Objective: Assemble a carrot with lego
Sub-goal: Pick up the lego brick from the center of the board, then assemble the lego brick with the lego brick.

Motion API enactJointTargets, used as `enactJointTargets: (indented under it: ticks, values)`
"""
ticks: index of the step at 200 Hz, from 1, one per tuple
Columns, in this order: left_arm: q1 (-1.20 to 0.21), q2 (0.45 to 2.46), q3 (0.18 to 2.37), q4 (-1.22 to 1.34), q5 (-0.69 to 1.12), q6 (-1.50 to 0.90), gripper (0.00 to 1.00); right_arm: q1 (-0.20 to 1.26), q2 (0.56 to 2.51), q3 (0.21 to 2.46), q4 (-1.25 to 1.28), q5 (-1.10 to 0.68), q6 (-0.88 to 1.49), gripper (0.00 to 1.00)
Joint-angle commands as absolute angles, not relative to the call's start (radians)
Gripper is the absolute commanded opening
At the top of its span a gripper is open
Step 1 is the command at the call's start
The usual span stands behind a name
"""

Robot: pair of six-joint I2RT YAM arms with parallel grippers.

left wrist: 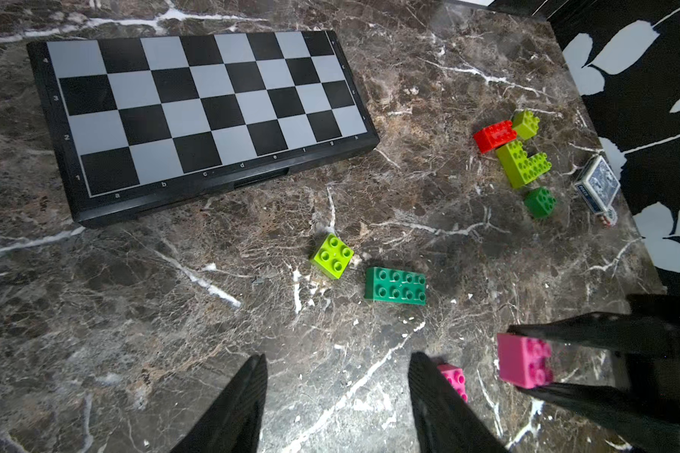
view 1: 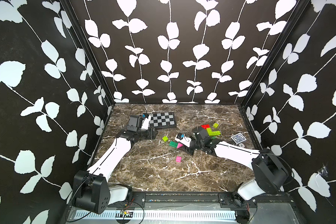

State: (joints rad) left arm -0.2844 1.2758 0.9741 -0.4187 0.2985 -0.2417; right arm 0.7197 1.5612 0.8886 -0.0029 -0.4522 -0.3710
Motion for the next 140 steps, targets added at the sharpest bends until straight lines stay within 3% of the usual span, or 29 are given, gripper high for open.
enactJointTargets:
  ticks: [1, 140]
  values:
    - [-0.285, 1.277, 0.995, -0.448, 0.306, -0.267, 0.60, 0.747, 1.594, 0.862, -0.010, -0.489, -0.435, 0.27]
    - [-0.285, 1.305, 1.003, -0.457, 0.342, -0.271, 0.60, 0.795, 1.647, 0.815, -0.018, -0.419, -0.428, 0.24]
